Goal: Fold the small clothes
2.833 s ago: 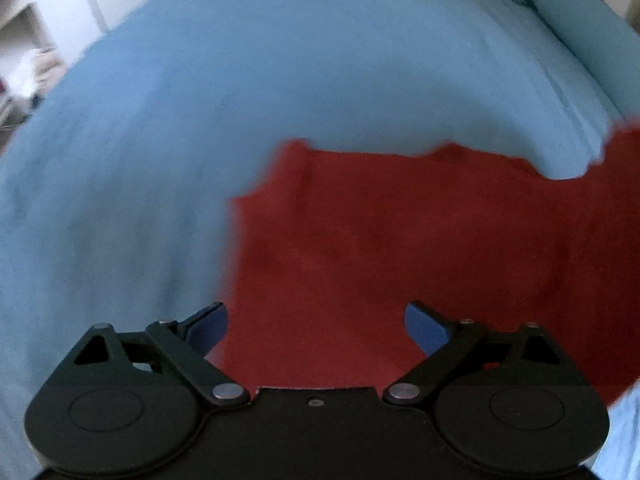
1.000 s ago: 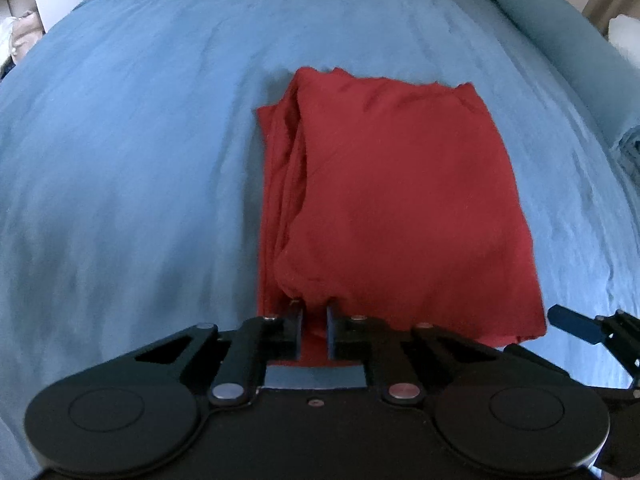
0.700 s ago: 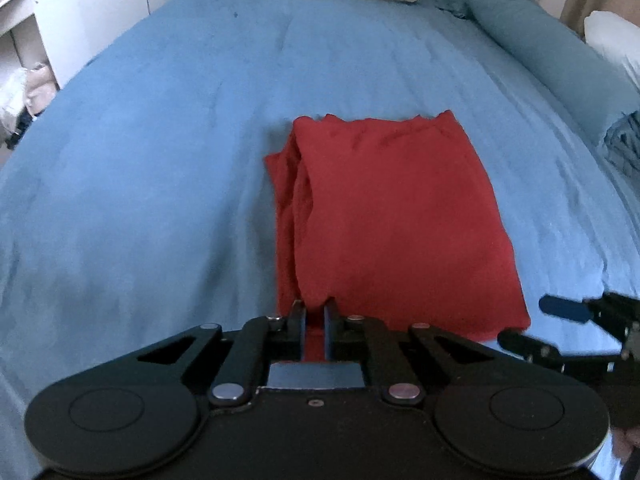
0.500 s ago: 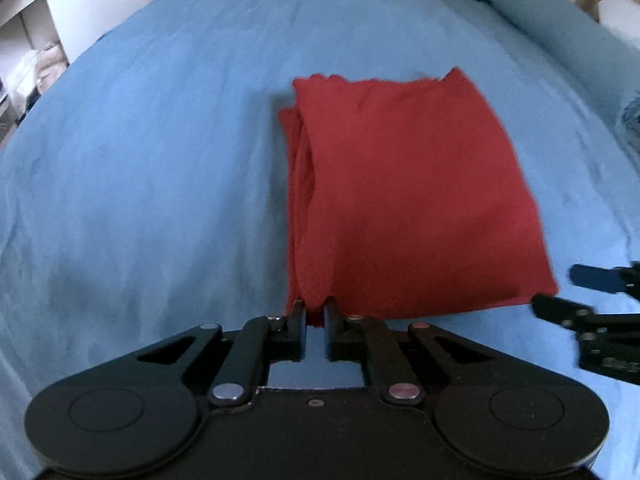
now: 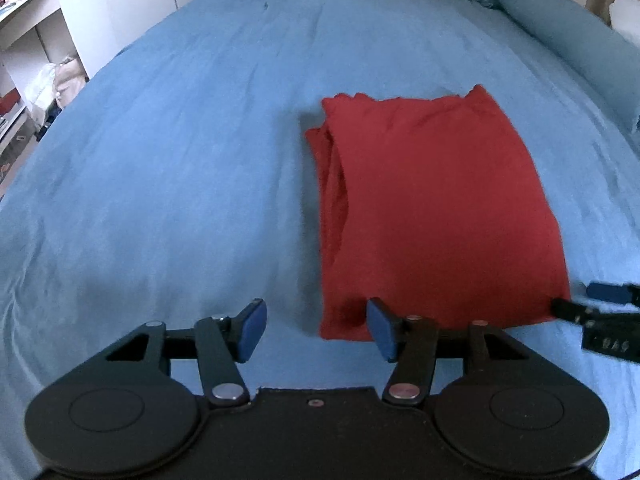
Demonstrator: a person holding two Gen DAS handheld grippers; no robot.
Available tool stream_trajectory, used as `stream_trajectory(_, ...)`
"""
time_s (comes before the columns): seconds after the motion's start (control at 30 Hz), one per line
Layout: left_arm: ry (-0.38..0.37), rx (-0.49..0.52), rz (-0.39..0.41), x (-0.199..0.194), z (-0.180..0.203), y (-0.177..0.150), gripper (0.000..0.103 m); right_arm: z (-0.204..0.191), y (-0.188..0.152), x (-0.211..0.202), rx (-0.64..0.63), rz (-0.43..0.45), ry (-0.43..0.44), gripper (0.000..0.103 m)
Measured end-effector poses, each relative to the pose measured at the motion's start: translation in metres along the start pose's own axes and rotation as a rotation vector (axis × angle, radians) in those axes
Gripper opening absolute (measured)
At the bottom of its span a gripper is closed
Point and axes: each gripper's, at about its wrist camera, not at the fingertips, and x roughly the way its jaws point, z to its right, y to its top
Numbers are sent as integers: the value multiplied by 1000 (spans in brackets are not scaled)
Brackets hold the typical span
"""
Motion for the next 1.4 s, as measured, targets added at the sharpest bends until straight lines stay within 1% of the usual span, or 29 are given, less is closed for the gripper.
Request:
stream_trajectory(0.03, -2, -5, 1, 0, -1, 1, 61, 1, -3, 5, -7, -20, -4, 78)
stream_trajectory(0.13, -5, -15, 19, -3, -6, 6, 61, 3, -2, 1, -12, -10, 9, 78)
stream_trajectory(0.23, -23, -31, 46, -10, -10, 17, 61, 0, 8, -16, -35, 37, 20, 79)
stream_trajectory(0.27, -32, -36, 57, -11, -12, 24, 62, 0, 15, -23, -38, 59, 38, 81)
stream_trajectory(0.3, -44, -41, 68, -11, -13, 32, 69, 0, 21, -28, -37, 75, 53, 87)
stream_trajectory(0.33, -57, -44, 76, -9, -14, 41, 82, 0, 30, -32, -35, 87, 68, 91)
stream_trajectory(0.37, -71, -48, 76, -5, -15, 51, 89, 2, 41, -32, -32, 90, 84, 99)
stream_trajectory(0.4, -89, -57, 68, 3, -17, 62, 100, 3, 51, -31, -26, 89, 99, 100)
stream_trajectory(0.47, -138, -83, 45, 18, -20, 78, 100, 5, 72, -24, -2, 78, 129, 102)
stream_trajectory(0.57, -236, -123, -44, 54, -24, 99, 100, 14, 101, -1, 73, -12, 198, 102)
stream_trajectory(0.6, -255, -127, -67, 64, -24, 103, 100, 18, 109, 9, 96, -48, 223, 102)
stream_trajectory(0.67, -293, -134, -112, 83, -22, 108, 98, 22, 121, 29, 132, -117, 246, 102)
stream_trajectory(0.7, -311, -137, -128, 91, -22, 109, 95, 23, 126, 37, 142, -130, 249, 102)
stream_trajectory(0.8, -349, -146, -175, 110, -21, 110, 80, 26, 134, 60, 184, -177, 265, 99)
stream_trajectory(0.87, -373, -164, -188, 119, -23, 108, 76, 32, 133, 73, 235, -205, 288, 97)
stream_trajectory(0.97, -403, -198, -189, 124, -24, 105, 61, 40, 126, 85, 321, -221, 333, 83)
stream_trajectory(1.0, -412, -196, -186, 123, -22, 105, 47, 40, 124, 86, 327, -213, 327, 73)
stream_trajectory(1.03, -410, -186, -176, 120, -19, 106, 38, 39, 124, 84, 317, -202, 326, 65)
stream_trajectory(1.07, -396, -172, -166, 116, -16, 107, 34, 36, 126, 83, 303, -193, 330, 53)
stream_trajectory(1.1, -384, -156, -157, 113, -12, 109, 29, 34, 128, 79, 288, -182, 330, 47)
stream_trajectory(1.2, -370, -145, -125, 98, -4, 113, 26, 27, 134, 61, 231, -134, 329, 42)
stream_trajectory(1.3, -379, -120, -90, 80, 7, 116, 25, 24, 138, 38, 188, -79, 333, 41)
stream_trajectory(1.4, -373, -96, -48, 50, 25, 113, 25, 25, 137, 9, 130, -29, 330, 41)
